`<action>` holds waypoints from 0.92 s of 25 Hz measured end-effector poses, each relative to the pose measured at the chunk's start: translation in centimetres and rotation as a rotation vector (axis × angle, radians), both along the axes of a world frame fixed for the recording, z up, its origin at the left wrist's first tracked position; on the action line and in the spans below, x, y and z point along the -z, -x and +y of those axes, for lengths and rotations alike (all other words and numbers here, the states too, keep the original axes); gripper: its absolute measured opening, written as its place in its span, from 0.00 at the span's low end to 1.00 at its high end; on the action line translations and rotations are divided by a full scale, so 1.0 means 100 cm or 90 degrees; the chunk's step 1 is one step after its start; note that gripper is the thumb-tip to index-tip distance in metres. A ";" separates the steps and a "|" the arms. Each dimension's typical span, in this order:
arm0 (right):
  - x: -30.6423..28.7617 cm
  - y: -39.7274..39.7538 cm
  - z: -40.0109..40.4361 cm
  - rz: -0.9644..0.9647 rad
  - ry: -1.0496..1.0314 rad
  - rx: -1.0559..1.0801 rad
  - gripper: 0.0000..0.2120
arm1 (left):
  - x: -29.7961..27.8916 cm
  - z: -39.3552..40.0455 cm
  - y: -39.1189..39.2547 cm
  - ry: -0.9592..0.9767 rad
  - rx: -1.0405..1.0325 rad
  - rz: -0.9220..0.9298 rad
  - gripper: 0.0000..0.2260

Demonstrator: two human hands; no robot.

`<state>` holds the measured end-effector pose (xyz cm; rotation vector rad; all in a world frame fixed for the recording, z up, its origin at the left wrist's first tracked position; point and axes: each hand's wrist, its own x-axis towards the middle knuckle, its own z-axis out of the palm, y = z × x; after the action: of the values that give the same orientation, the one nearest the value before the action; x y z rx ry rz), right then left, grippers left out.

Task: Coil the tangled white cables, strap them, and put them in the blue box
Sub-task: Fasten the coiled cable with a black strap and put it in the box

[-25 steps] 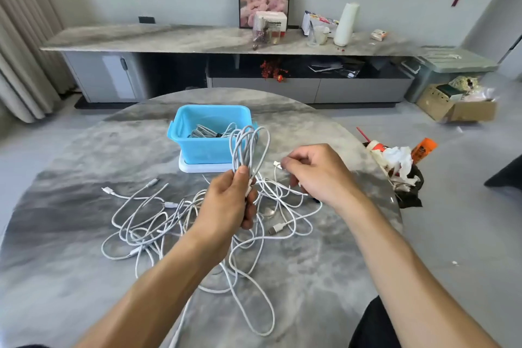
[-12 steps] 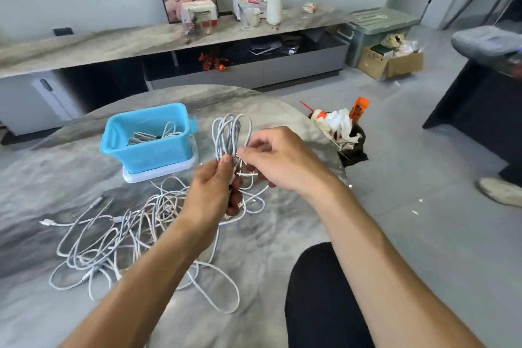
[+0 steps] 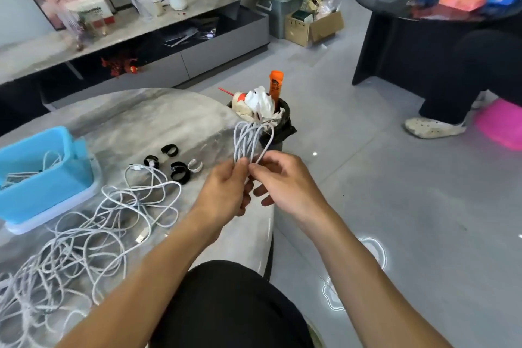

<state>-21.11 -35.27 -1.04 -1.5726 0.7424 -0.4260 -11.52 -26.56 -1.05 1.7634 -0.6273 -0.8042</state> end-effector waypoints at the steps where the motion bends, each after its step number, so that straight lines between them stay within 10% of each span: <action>1: 0.005 0.005 -0.003 -0.004 -0.024 0.004 0.07 | 0.003 -0.004 0.000 -0.013 0.013 -0.002 0.15; 23: 0.040 0.098 -0.032 -0.012 -0.093 0.098 0.09 | 0.046 -0.057 0.068 0.015 0.144 0.038 0.17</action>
<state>-30.94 -38.43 -5.04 -1.3790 0.8639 -0.4879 -18.28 -32.28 -5.65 1.6597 -0.8024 -0.9960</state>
